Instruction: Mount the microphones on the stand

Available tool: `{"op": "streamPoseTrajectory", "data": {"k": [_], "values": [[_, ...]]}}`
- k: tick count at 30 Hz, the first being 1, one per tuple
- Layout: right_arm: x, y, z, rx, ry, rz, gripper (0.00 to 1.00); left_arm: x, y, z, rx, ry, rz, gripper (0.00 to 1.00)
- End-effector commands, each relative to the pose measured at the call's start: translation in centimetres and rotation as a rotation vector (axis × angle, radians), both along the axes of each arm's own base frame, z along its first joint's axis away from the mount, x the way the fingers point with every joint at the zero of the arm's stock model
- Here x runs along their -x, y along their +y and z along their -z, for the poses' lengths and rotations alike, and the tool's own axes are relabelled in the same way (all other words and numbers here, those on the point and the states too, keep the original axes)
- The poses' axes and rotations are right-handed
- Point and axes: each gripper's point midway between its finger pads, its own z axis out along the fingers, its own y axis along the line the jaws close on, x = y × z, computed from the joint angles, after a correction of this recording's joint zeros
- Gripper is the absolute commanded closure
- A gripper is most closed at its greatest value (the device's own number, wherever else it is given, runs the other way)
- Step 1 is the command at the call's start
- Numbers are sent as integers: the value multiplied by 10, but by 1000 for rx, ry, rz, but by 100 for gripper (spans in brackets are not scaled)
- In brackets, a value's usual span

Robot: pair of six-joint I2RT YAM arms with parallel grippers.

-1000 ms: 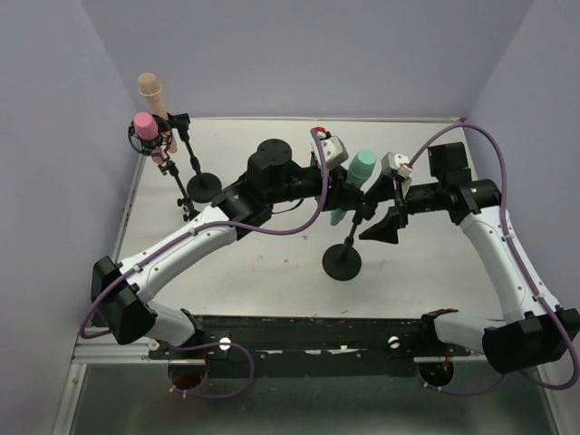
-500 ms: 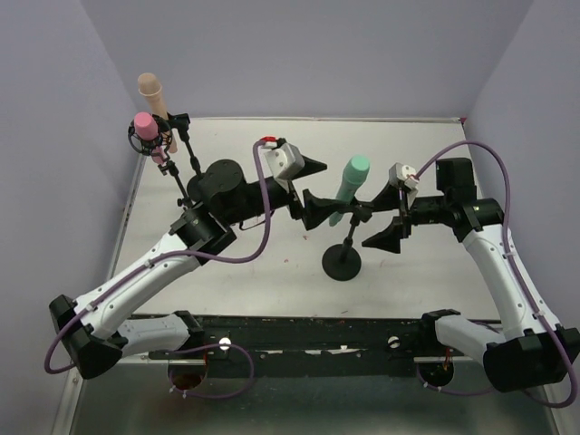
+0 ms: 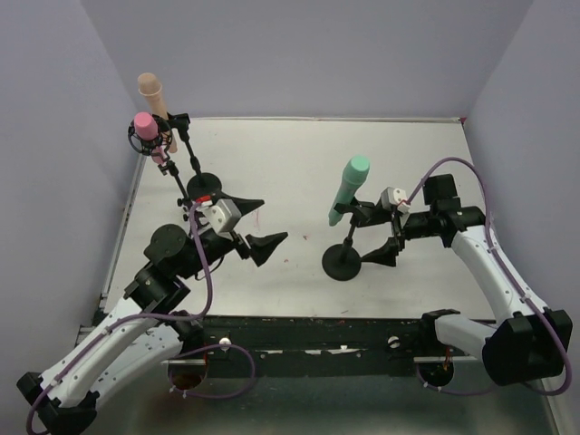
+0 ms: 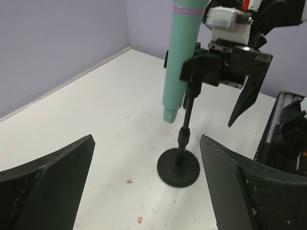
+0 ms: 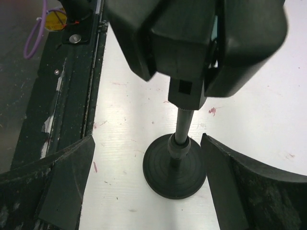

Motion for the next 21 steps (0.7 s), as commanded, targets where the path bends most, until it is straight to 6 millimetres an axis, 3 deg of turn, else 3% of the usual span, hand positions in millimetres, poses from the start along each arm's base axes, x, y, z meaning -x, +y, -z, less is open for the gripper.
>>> {"op": "streamPoseTrajectory", "data": {"k": [1, 6, 9, 21], "values": [[-9, 6, 1, -58, -57, -49, 3, -6, 35, 49, -124, 19, -152, 1], [-29, 10, 0, -71, -18, -36, 12, -8, 51, 83, -172, 36, -222, 1], [-34, 12, 2, -71, -3, -39, 17, -9, 52, 91, -142, 22, -234, 1], [-38, 24, 10, -67, 50, -66, 37, -7, 53, 90, -162, 23, -231, 1]]}}
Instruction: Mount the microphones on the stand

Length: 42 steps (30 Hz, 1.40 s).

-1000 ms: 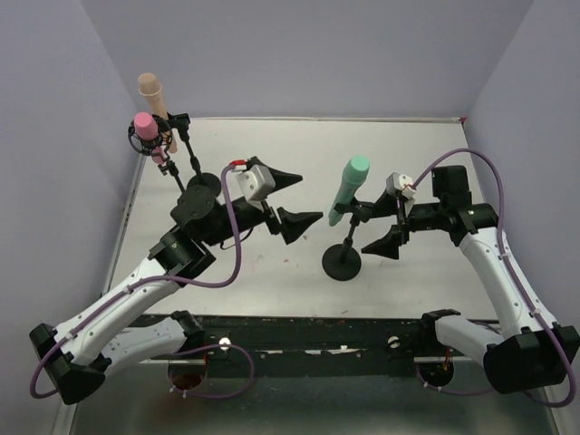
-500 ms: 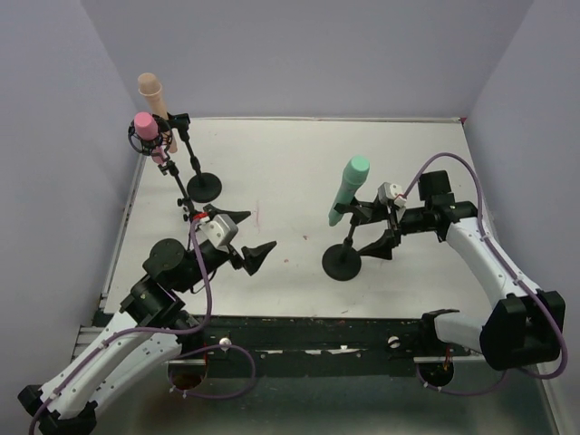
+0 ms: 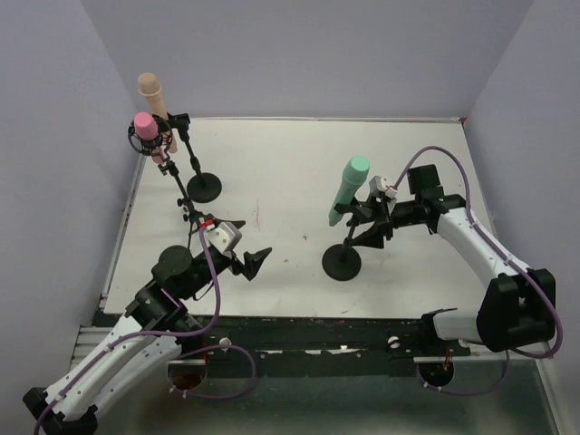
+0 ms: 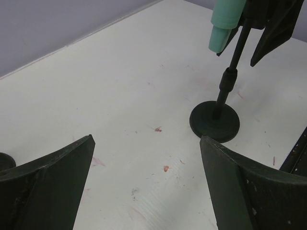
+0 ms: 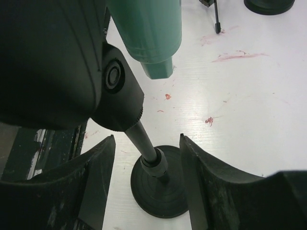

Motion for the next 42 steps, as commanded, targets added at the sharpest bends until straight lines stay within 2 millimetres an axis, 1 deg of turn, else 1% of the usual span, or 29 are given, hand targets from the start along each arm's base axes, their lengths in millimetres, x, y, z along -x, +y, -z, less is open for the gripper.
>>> {"op": "streamPoseTrajectory", "data": {"k": [1, 8, 11, 15, 19, 22, 25, 28, 30, 32, 33, 35, 37, 39, 41, 42], "values": [[-7, 7, -11, -33, -18, -18, 39, -2, 4, -11, 0, -30, -19, 1], [-6, 9, -9, -46, 8, -27, 57, -1, 6, -15, 6, -43, -22, 1], [-5, 10, -9, -54, 13, -37, 62, -2, 8, -15, 9, -42, -27, 1], [-2, 12, -9, -58, 19, -51, 62, -2, 9, -16, 11, -47, -30, 1], [1, 14, -9, -62, 24, -66, 58, -3, 9, -16, 12, -44, -31, 1], [2, 14, -10, -67, 20, -72, 61, -3, 10, -17, 15, -47, -33, 1], [4, 14, -11, -75, 28, -78, 69, -4, 10, -16, 15, -45, -33, 1], [5, 15, -14, -86, 26, -88, 80, -3, 10, -17, 17, -45, -30, 1], [2, 15, -19, -80, 17, -86, 86, -4, 10, -18, 20, -49, -33, 1], [-6, 14, -23, -53, -2, -66, 91, -4, 10, -18, 20, -49, -33, 1], [-13, 13, -26, -32, -18, -46, 91, -4, 11, -18, 20, -49, -36, 1], [-31, 6, -36, -5, -44, 7, 93, -4, 12, -18, 22, -51, -39, 1], [-52, -5, -45, 8, -58, 69, 93, -4, 12, -18, 23, -50, -41, 1], [-75, -20, -55, 24, -82, 146, 94, -3, 13, -19, 26, -53, -42, 1], [-104, -42, -64, 31, -116, 263, 94, -3, 13, -19, 27, -55, -44, 1], [-121, -59, -66, 41, -143, 346, 94, -3, 14, -19, 29, -55, -44, 1]]}}
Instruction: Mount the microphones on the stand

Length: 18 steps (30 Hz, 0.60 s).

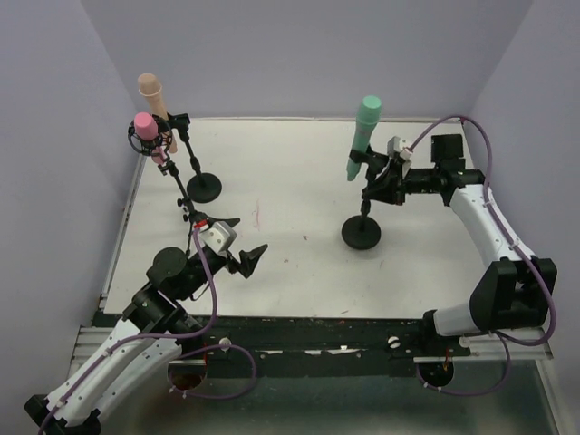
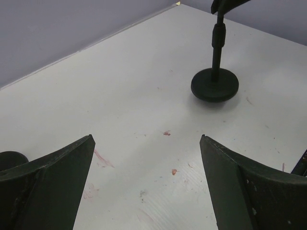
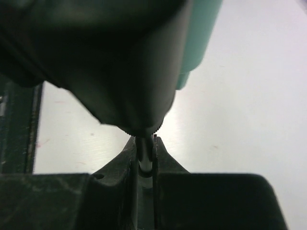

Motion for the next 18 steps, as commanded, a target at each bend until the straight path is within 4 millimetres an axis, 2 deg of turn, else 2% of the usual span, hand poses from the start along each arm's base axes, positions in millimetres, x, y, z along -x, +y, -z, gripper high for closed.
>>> {"op": "streamPoseTrajectory", "data": {"k": [1, 6, 9, 11, 15, 18], "values": [[-72, -54, -34, 17, -149, 285, 93, 2, 3, -12, 19, -24, -2, 1], [-150, -156, -39, 54, -239, 685, 93, 2, 5, -13, 23, -29, -11, 1], [-177, -217, -48, 29, -289, 912, 93, 2, 8, -15, 29, -38, -23, 1], [-187, -247, -51, 13, -330, 1021, 92, 1, 8, -15, 28, -39, -28, 1], [-199, -275, -43, 0, -365, 1111, 91, 0, 8, -13, 22, -34, -31, 1], [-204, -284, -38, -12, -375, 1141, 90, -1, 8, -11, 17, -31, -32, 1]]}}
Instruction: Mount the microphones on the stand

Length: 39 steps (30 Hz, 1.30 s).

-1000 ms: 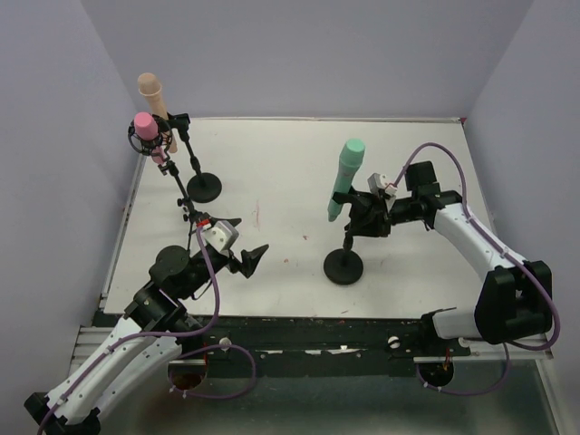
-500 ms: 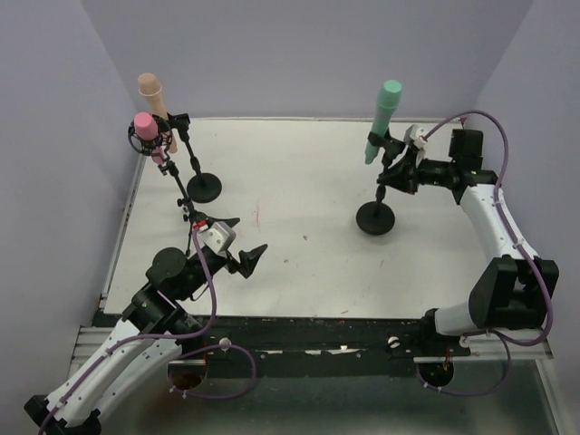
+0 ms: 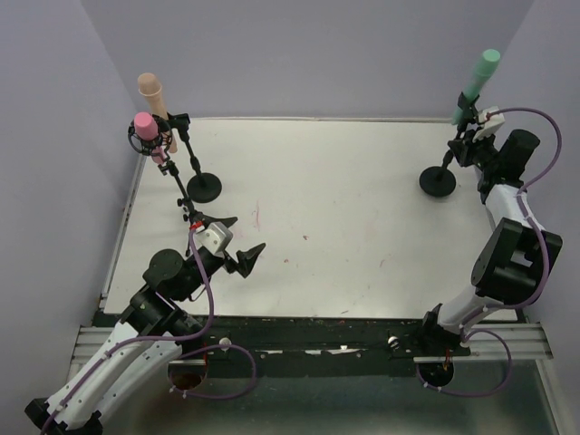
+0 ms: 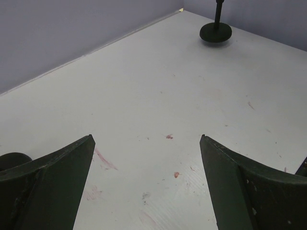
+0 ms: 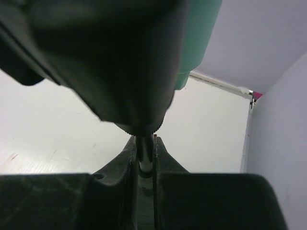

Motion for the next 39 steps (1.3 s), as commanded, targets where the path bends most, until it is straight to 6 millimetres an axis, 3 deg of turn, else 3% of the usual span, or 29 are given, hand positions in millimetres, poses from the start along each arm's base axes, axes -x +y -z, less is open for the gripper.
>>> {"op": "streamPoseTrajectory", "data": {"k": [1, 10, 16, 19, 21, 25, 28, 29, 30, 33, 36, 39], "values": [[-19, -14, -34, 9, -178, 60, 89, -3, 5, -6, 2, -11, -30, 1], [-13, -10, 0, -37, -109, 29, 82, -4, 5, -5, 0, -9, -28, 1], [-1, -3, 0, -14, -113, -4, 84, -3, 5, -6, 4, -12, -25, 1], [10, 23, -10, -62, -107, -118, 88, -2, 5, -7, 7, -13, -25, 1], [20, 55, -22, -88, -99, -212, 89, -2, 6, -7, 9, -15, -28, 1], [41, 144, -31, -81, -59, -418, 90, -5, 9, -7, 8, -12, -48, 1], [58, 221, -36, -112, -13, -577, 90, -5, 15, -11, 19, -25, -76, 1], [68, 258, -37, -115, 3, -653, 90, -5, 17, -13, 32, -31, -86, 1], [72, 283, -38, -113, 9, -702, 90, -4, 19, -15, 46, -37, -95, 1], [89, 362, -38, -104, 37, -846, 90, 7, 25, -26, 129, -10, -94, 1], [93, 434, -43, -82, 40, -921, 90, 18, 38, -36, 209, 45, -134, 1], [80, 491, -53, -94, 62, -948, 90, 31, 47, -40, 278, 94, -140, 1]]}}
